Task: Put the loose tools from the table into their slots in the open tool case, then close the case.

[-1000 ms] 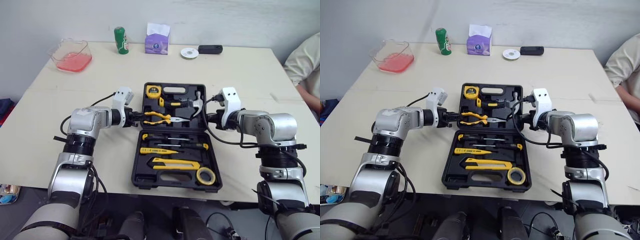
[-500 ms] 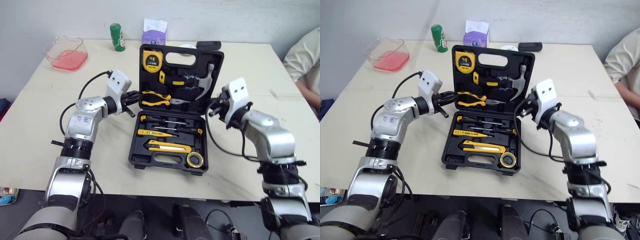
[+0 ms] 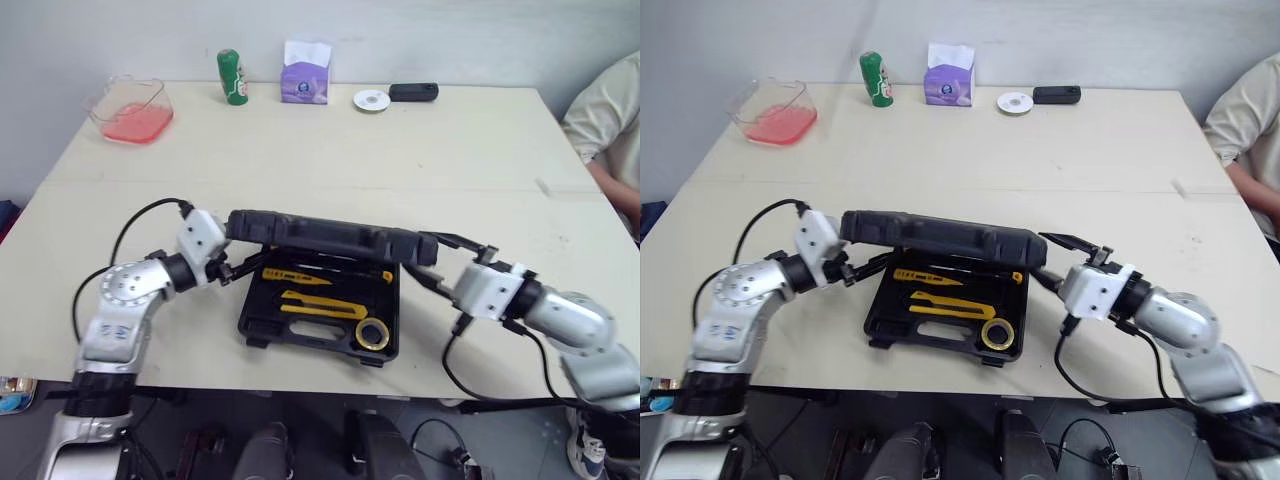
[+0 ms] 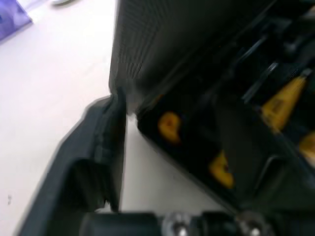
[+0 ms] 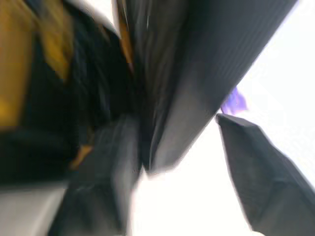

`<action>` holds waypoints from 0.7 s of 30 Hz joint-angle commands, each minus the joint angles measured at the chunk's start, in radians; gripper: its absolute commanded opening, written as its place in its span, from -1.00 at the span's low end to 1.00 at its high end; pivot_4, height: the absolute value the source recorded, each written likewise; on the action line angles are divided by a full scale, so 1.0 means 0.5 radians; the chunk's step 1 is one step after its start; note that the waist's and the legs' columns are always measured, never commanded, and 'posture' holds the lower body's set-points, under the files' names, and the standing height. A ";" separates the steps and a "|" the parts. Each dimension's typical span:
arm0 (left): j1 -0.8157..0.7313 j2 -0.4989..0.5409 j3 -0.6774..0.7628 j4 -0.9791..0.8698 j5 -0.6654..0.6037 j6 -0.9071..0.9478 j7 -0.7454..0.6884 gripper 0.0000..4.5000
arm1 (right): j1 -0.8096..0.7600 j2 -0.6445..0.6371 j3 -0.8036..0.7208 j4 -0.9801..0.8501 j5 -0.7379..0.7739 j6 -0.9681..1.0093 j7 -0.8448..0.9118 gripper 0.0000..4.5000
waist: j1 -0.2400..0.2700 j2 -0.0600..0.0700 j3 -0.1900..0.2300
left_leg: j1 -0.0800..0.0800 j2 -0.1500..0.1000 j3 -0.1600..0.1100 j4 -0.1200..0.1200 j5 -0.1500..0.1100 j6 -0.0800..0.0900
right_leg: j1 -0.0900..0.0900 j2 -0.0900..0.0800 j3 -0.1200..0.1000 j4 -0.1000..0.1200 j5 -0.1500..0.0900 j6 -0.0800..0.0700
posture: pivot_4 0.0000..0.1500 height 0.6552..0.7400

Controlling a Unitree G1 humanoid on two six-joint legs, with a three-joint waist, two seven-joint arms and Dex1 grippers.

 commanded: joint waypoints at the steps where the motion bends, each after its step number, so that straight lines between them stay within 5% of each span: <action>1: 0.276 0.371 0.451 -0.349 -0.547 0.534 -0.320 0.98 | 0.509 -0.348 -0.592 -0.605 0.839 0.643 0.376 0.39 | 0.001 0.004 0.003 | 0.016 0.000 -0.007 -0.007 -0.003 0.003 | 0.020 -0.001 -0.004 -0.009 -0.001 -0.001 | 1.00 1.00; 5: 1.022 0.857 0.921 -0.371 -0.742 0.884 -0.994 0.98 | 1.084 -0.419 -1.266 -0.717 1.491 1.319 0.595 0.39 | -0.034 -0.002 0.008 | 0.083 0.006 -0.017 -0.045 -0.020 0.017 | 0.096 0.000 -0.014 -0.063 -0.003 -0.006 | 1.00 1.00; 8: 0.950 0.874 0.875 -0.174 -0.655 0.769 -0.891 0.98 | 1.199 -0.353 -1.205 -0.723 1.437 1.395 0.600 0.39 | 0.004 -0.003 0.007 | 0.120 0.007 -0.023 -0.055 -0.028 0.013 | 0.135 -0.003 -0.019 -0.080 -0.028 -0.045 | 1.00 1.00; 16: 0.418 0.790 0.515 0.084 -0.575 0.696 -0.699 0.98 | 1.203 -0.254 -0.838 -0.767 1.173 1.470 0.533 0.39 | 0.049 -0.001 0.006 | 0.103 0.005 -0.018 -0.064 -0.024 0.010 | 0.114 -0.013 -0.021 -0.071 -0.021 -0.016 | 1.00 1.00; 18: 0.249 0.738 0.399 0.207 -0.499 0.633 -0.634 0.88 | 1.162 -0.244 -0.749 -0.790 1.147 1.502 0.496 0.00 | 0.047 -0.001 0.006 | 0.095 0.005 -0.019 -0.064 -0.024 0.007 | 0.104 -0.012 -0.022 -0.068 -0.023 -0.012 | 1.00 1.00; 21: -0.113 0.595 0.172 0.479 -0.349 0.561 -0.521 0.38 | 1.081 -0.225 -0.563 -0.797 1.048 1.522 0.441 -0.67 | 0.046 -0.002 0.006 | 0.081 0.005 -0.019 -0.061 -0.014 -0.009 | 0.085 -0.009 -0.022 -0.057 -0.023 -0.010 | 1.00 1.00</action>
